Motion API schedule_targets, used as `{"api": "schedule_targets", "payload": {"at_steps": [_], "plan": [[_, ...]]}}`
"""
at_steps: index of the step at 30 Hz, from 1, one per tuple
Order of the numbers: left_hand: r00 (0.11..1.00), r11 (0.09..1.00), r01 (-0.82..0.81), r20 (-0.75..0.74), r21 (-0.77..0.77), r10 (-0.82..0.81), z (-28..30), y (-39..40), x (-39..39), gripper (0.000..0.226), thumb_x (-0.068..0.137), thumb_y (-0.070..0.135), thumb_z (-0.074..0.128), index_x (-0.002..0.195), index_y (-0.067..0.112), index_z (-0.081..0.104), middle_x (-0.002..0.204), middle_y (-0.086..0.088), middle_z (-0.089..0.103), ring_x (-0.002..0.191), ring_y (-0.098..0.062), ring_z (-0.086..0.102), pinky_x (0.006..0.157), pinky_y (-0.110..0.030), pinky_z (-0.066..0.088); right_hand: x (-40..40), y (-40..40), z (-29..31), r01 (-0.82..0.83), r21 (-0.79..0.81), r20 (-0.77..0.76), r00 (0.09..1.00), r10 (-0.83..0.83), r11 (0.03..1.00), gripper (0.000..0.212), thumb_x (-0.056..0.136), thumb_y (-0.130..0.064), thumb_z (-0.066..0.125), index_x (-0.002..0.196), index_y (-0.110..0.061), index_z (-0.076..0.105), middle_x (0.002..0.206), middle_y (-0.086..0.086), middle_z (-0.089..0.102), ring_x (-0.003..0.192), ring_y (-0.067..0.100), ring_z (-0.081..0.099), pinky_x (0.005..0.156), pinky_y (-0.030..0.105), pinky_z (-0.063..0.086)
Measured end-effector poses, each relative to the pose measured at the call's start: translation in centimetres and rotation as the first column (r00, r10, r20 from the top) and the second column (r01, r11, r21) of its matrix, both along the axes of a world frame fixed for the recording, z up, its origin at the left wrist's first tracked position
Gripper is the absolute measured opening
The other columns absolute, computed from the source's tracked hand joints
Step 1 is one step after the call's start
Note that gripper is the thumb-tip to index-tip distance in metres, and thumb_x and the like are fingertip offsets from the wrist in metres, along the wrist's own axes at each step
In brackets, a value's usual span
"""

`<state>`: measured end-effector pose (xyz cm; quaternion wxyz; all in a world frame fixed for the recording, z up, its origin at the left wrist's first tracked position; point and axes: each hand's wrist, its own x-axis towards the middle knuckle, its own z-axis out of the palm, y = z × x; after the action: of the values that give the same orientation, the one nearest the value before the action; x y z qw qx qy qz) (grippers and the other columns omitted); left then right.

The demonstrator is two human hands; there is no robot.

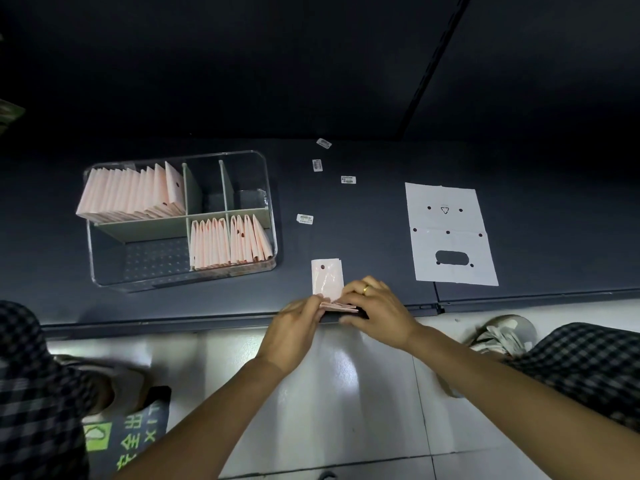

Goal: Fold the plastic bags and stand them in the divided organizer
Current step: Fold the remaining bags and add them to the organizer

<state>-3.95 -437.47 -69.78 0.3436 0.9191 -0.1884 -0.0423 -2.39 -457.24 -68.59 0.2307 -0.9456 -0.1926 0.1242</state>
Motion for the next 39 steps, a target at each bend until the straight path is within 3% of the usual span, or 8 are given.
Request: {"api": "schedule_targets", "payload": {"at_steps": [7, 14, 19, 22, 26, 29, 32, 39], "plan": [[0.951, 0.952, -0.267, -0.200, -0.146, 0.236, -0.1, -0.5, 0.7, 0.015, 0.089, 0.021, 0.064, 0.100, 0.017, 0.055, 0.095, 0.001, 0.056, 0.084, -0.009, 0.054, 0.073, -0.019, 0.039, -0.4, 2.0, -0.5, 0.413, 0.044, -0.161, 0.902, -0.401, 0.910, 0.025, 0.090, -0.036, 0.059, 0.088, -0.014, 0.070, 0.096, 0.000, 0.060, 0.097, 0.020, 0.045, 0.085, 0.032, 0.034], [0.895, 0.899, -0.411, -0.253, -0.151, 0.367, 0.3, -1.6, 1.5, 0.021, 0.086, 0.011, 0.065, 0.103, 0.015, 0.052, 0.080, 0.004, 0.058, 0.088, -0.016, 0.049, 0.066, -0.020, 0.031, 0.6, 3.5, 0.3, 0.493, -0.137, -0.189, 0.838, -0.512, 0.859, 0.044, 0.093, -0.042, 0.051, 0.057, -0.023, 0.034, 0.090, 0.002, 0.049, 0.100, 0.025, 0.045, 0.081, 0.031, 0.035], [0.983, 0.988, -0.150, 0.114, 0.048, 0.143, 0.7, -1.4, 0.9, 0.038, 0.078, 0.011, 0.074, 0.113, 0.008, 0.059, 0.116, -0.008, 0.059, 0.107, -0.030, 0.055, 0.087, -0.040, 0.048, 1.6, 3.9, 0.6, 0.496, -0.193, -0.217, 0.820, -0.530, 0.846, 0.048, 0.092, -0.044, 0.051, 0.053, -0.021, 0.037, 0.096, 0.007, 0.057, 0.106, 0.029, 0.046, 0.083, 0.033, 0.037], [0.982, 0.936, 0.121, 0.098, 0.332, -0.162, -0.1, -1.0, 0.6, 0.067, 0.090, 0.033, 0.060, 0.144, 0.005, 0.032, 0.154, -0.011, 0.025, 0.143, -0.028, 0.022, 0.116, -0.044, 0.018, 2.0, 3.8, 0.8, 0.482, -0.235, -0.231, 0.816, -0.531, 0.844, 0.048, 0.092, -0.044, 0.052, 0.052, -0.021, 0.037, 0.101, 0.008, 0.060, 0.109, 0.029, 0.047, 0.084, 0.032, 0.038], [0.964, 0.776, 0.226, -0.022, 0.589, -0.264, -1.3, 0.0, 0.6, 0.079, 0.096, 0.059, 0.016, 0.140, 0.010, -0.027, 0.146, -0.006, -0.034, 0.132, -0.019, -0.038, 0.110, -0.035, -0.024, 1.6, 4.0, 1.0, 0.489, -0.265, -0.135, 0.835, -0.534, 0.831, 0.030, 0.091, -0.044, 0.053, 0.081, -0.017, 0.061, 0.109, 0.008, 0.059, 0.110, 0.029, 0.049, 0.087, 0.034, 0.040], [0.962, 0.751, 0.239, -0.048, 0.616, -0.267, -1.1, -0.2, 0.6, 0.081, 0.095, 0.062, 0.015, 0.137, 0.009, -0.030, 0.144, -0.008, -0.037, 0.130, -0.020, -0.040, 0.110, -0.035, -0.024, 0.5, 4.4, 0.5, 0.460, -0.114, 0.149, 0.884, -0.443, 0.881, 0.033, 0.094, -0.035, 0.051, 0.120, -0.014, 0.055, 0.128, 0.008, 0.053, 0.117, 0.026, 0.047, 0.098, 0.035, 0.036], [0.963, 0.745, 0.240, -0.057, 0.622, -0.264, -1.2, -0.3, 0.6, 0.081, 0.094, 0.063, 0.015, 0.138, 0.010, -0.027, 0.146, -0.008, -0.033, 0.133, -0.022, -0.035, 0.111, -0.037, -0.024, 0.3, 4.4, -0.1, 0.094, -0.079, 0.105, 0.991, -0.086, 0.992, 0.048, 0.101, -0.028, 0.034, 0.147, -0.013, 0.028, 0.155, 0.002, 0.026, 0.144, 0.015, 0.020, 0.118, 0.029, 0.006], [0.962, 0.777, 0.253, -0.066, 0.576, -0.264, -0.9, 0.0, 0.9, 0.085, 0.094, 0.062, 0.025, 0.146, 0.010, -0.018, 0.152, -0.005, -0.025, 0.135, -0.019, -0.032, 0.113, -0.035, -0.021, 0.3, 2.8, -1.2, 0.017, -0.277, 0.064, 0.998, 0.001, 0.961, 0.068, 0.099, -0.049, 0.027, 0.150, -0.013, 0.003, 0.158, -0.002, -0.002, 0.142, 0.008, -0.014, 0.119, 0.032, -0.009]]}}
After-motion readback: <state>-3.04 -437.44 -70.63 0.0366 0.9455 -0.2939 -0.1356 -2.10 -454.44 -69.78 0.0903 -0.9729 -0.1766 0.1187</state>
